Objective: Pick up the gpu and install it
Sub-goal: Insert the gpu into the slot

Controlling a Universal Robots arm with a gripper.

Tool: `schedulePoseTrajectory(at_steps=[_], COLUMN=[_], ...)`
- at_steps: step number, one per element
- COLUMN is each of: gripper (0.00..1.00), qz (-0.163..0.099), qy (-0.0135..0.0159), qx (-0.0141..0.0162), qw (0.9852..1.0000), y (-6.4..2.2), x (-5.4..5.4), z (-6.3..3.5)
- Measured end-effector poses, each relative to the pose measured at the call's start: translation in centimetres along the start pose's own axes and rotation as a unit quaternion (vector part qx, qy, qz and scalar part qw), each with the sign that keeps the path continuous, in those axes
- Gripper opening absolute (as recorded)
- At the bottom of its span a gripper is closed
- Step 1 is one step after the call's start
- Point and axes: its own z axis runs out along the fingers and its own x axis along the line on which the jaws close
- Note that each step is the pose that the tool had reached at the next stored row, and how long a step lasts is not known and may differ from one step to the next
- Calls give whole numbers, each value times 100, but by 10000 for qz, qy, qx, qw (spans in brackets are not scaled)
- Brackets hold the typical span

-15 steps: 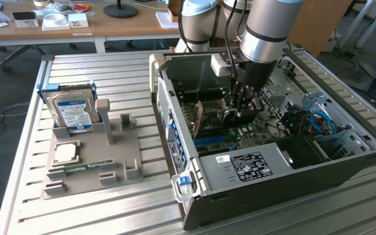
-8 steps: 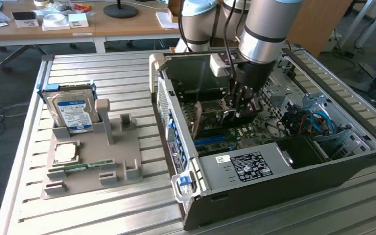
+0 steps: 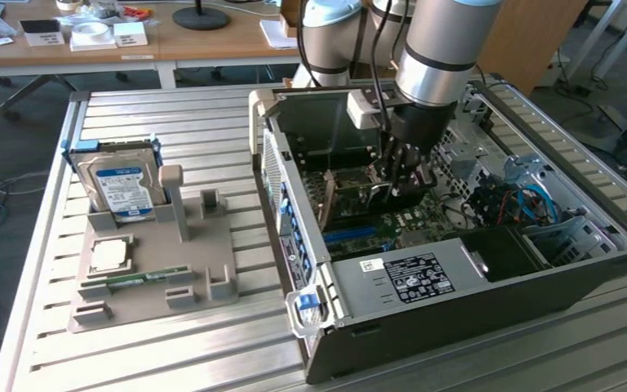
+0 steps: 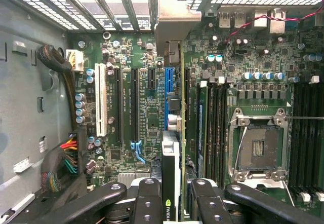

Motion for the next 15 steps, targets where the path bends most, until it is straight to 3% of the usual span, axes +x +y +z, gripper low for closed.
schedulePoseTrajectory(at_steps=[10,15], gripper=[27,27], qz=[1,0], qy=[0,-3], qx=[1,23], qw=[10000,10000], y=[6,60], x=[12,18], z=[0,-2])
